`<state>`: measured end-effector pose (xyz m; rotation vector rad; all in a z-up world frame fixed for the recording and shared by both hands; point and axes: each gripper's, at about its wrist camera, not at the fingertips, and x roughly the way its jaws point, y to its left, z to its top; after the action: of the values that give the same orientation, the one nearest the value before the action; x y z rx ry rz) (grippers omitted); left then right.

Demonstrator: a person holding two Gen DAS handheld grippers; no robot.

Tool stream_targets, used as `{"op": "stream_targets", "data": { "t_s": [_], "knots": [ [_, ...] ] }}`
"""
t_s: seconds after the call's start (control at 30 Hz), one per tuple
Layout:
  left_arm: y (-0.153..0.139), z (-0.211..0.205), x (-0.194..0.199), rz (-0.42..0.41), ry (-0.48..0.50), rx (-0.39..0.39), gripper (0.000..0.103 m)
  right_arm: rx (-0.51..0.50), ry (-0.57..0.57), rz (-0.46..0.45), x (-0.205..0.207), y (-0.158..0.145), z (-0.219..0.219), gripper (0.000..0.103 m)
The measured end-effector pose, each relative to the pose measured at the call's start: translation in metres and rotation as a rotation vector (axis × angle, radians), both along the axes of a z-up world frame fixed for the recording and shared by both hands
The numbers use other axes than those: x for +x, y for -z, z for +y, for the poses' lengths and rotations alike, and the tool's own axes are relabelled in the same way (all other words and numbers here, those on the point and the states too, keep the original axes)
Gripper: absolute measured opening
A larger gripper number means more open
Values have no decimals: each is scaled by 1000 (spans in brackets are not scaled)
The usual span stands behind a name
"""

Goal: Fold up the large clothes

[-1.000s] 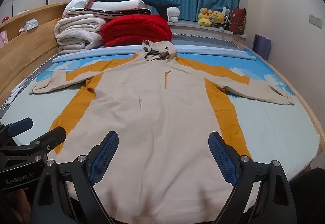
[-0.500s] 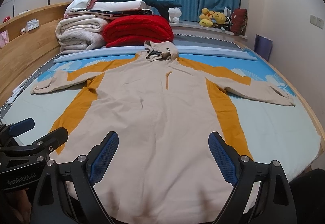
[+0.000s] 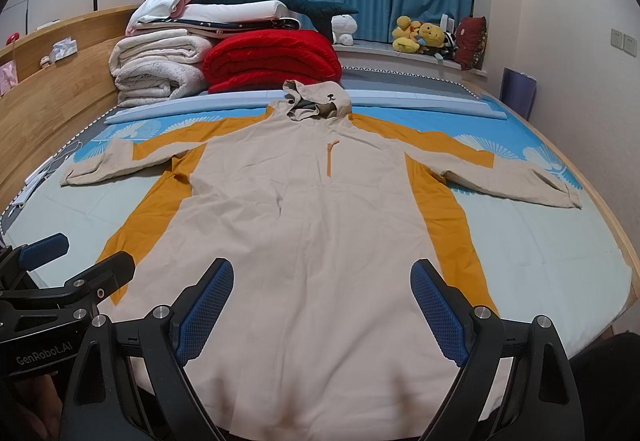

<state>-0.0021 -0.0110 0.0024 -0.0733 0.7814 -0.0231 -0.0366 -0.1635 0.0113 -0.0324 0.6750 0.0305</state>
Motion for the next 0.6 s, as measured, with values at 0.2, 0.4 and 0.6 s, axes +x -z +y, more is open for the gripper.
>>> {"op": "stream_targets", "data": {
  "t_s": [0.2, 0.4, 0.6],
  "knots": [
    [0, 0, 0, 1, 1, 0, 97, -1, 0, 0, 0, 0, 0, 90],
    [0, 0, 0, 0, 0, -1, 97, -2, 1, 0, 0, 1, 0, 90],
    [0, 0, 0, 1, -1, 0, 97, -1, 1, 1, 0, 1, 0, 90]
  ]
}}
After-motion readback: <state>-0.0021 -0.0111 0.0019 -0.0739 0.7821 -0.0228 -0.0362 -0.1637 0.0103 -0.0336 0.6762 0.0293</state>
